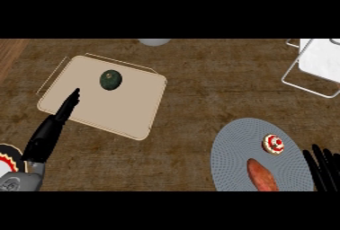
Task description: Pick the cupcake from the placemat and place it in the tiered shelf
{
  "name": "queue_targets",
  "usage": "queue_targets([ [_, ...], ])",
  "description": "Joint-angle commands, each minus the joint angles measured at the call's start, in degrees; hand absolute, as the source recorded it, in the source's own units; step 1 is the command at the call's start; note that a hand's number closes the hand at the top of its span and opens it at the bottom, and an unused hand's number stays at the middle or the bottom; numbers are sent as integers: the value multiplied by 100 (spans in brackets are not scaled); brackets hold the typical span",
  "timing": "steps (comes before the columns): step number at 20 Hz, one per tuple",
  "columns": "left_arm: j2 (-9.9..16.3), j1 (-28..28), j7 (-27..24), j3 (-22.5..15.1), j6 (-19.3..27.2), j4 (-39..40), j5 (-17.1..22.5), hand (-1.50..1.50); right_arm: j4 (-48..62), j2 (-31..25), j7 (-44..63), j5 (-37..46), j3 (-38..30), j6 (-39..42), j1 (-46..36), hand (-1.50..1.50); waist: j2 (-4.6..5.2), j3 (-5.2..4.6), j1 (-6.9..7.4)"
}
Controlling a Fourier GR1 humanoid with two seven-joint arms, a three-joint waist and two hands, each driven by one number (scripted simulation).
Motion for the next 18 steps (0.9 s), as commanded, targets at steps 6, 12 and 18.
queue_targets([
  [6, -72, -188, -97, 325, -339, 386, -13, 0, -196, 1028, 1391, 2023, 760, 823, -168, -150, -21, 30, -5],
  [12, -225, 143, 295, 364, -417, -385, -238, 0, 296, 993, 1350, 1950, 498, 896, -776, -150, -27, 33, 28],
  [18, -361, -246, -255, 594, -482, 526, -466, 0, 881, 1054, 1194, 2054, 510, -355, -674, -150, -19, 32, -8],
])
